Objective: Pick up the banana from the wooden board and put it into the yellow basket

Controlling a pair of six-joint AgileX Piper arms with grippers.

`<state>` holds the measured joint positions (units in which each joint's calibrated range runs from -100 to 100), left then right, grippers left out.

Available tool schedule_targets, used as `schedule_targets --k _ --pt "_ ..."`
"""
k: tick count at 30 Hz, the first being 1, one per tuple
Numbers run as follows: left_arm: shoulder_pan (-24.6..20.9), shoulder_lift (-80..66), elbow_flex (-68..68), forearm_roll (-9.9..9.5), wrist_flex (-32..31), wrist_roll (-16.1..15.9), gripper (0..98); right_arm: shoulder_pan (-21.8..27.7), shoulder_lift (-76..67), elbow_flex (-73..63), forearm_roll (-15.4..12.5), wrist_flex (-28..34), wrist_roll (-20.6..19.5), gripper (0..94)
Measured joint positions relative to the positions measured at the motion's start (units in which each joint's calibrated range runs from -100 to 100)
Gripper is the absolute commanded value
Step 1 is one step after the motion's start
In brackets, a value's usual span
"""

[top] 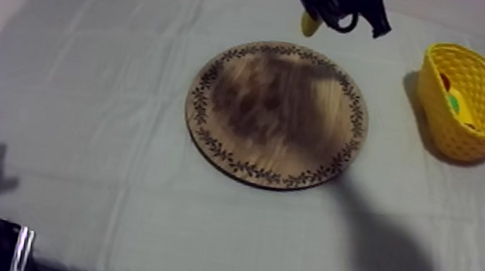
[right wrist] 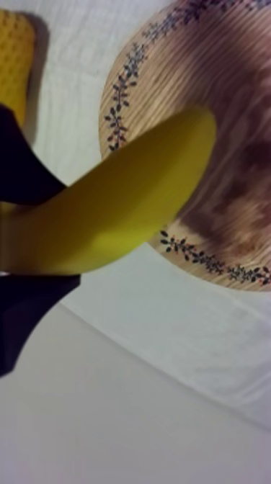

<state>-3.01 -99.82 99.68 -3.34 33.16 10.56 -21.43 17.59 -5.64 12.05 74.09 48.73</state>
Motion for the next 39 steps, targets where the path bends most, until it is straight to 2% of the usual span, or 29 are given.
schedule_targets --k 5,11,19,30,39 --pt "0.00 0.00 0.00 0.00 0.00 0.00 0.1 -0.10 -3.12 3.02 0.06 -0.38 -2.60 21.1" --pt "0.00 0.00 0.00 0.00 0.00 0.00 0.1 0.09 -4.88 4.71 1.55 -0.44 -7.65 22.4" --pt "0.00 0.00 0.00 0.00 0.00 0.00 0.1 1.81 -5.24 4.68 3.69 5.04 -15.90 24.2" --pt "0.00 0.00 0.00 0.00 0.00 0.00 0.1 6.85 -5.51 0.19 0.72 17.15 -24.72 24.8" --pt "0.00 0.00 0.00 0.00 0.00 0.00 0.1 12.72 -5.31 -0.57 -0.51 20.76 -29.16 25.4"
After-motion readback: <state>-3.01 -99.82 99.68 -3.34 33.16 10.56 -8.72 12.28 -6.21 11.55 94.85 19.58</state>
